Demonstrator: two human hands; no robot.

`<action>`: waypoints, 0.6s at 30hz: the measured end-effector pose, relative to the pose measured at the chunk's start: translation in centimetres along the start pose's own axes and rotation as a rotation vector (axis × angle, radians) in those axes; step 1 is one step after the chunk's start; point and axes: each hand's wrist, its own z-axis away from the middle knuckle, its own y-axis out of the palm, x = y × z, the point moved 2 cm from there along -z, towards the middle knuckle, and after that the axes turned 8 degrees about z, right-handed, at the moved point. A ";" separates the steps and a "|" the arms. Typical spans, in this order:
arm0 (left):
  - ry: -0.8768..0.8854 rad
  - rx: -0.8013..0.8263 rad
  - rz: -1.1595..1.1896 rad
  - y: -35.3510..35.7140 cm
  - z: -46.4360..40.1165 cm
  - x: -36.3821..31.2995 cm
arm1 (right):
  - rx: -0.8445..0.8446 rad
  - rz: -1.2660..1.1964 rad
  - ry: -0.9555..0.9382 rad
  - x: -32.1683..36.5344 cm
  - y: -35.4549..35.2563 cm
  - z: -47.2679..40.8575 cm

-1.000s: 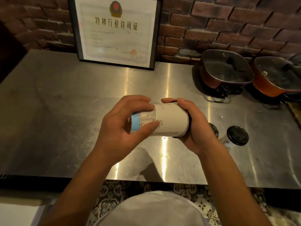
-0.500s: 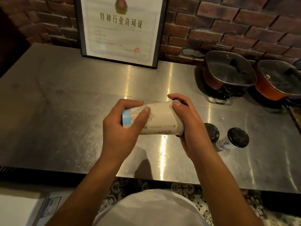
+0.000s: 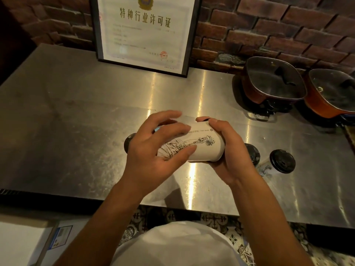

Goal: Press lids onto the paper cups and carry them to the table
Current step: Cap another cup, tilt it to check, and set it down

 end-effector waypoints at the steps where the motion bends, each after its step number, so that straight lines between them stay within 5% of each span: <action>1: -0.008 -0.018 -0.017 0.0 0.1 0.1 | -0.001 0.003 0.004 0.0 0.0 0.0; 5: -0.099 -0.092 0.004 0.2 0.4 0.3 | -0.061 0.114 -0.108 -0.8 -0.3 -0.3; 10: -0.625 -0.231 0.401 0.2 -0.1 -0.1 | -0.098 0.295 -0.544 -1.2 0.0 0.2; 12: -0.703 -0.239 0.444 0.1 -0.1 0.1 | -0.097 0.329 -0.600 -1.3 0.2 0.3; 15: -0.681 -0.182 0.399 -0.1 0.1 0.4 | -0.105 0.327 -0.525 -1.0 0.0 0.0; 18: -0.402 -0.097 0.228 -0.3 0.2 0.2 | -0.106 0.259 -0.277 -0.5 0.0 -0.4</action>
